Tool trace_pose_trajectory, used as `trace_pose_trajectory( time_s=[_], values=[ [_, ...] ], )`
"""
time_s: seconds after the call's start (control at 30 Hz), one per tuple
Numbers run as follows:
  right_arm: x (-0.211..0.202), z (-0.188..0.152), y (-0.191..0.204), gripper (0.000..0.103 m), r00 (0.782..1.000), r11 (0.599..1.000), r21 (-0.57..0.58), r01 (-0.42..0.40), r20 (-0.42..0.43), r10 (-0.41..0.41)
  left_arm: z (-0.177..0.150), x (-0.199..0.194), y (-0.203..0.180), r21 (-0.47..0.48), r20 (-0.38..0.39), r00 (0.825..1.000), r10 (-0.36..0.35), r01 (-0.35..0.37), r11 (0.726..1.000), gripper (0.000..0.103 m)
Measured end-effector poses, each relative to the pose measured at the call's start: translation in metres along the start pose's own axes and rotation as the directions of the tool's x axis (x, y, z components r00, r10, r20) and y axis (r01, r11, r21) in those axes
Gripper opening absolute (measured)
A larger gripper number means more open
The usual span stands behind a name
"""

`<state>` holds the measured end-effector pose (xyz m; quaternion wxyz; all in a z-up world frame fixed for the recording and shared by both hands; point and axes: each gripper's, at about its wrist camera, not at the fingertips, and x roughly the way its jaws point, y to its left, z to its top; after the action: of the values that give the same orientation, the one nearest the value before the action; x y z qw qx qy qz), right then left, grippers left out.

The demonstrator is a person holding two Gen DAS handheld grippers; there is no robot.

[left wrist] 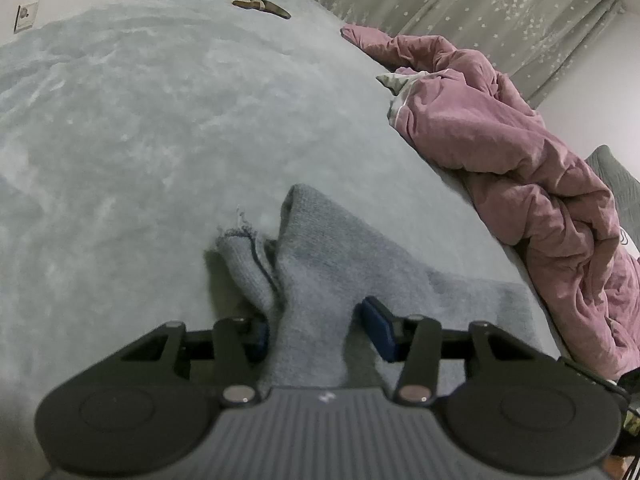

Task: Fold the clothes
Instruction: 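Lift the folded grey sweater off the bed with both grippers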

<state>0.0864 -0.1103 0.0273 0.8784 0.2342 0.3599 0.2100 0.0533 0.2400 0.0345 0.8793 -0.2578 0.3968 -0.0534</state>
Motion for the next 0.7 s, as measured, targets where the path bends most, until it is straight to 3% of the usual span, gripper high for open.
trace_pose_trajectory(
  time_s=[0.37,0.7],
  values=[
    [-0.003,0.001,0.011,0.029,1.000,0.998,-0.063,0.029,0.015,-0.028,-0.001,-0.002,-0.005,0.008,0.027,0.999,0.019,-0.019,1.000,0.040],
    [-0.005,0.002,0.017,0.028,0.999,0.994,-0.101,0.039,0.024,-0.037,0.000,-0.006,-0.009,0.037,0.039,0.999,0.034,-0.036,0.999,0.027]
  ],
)
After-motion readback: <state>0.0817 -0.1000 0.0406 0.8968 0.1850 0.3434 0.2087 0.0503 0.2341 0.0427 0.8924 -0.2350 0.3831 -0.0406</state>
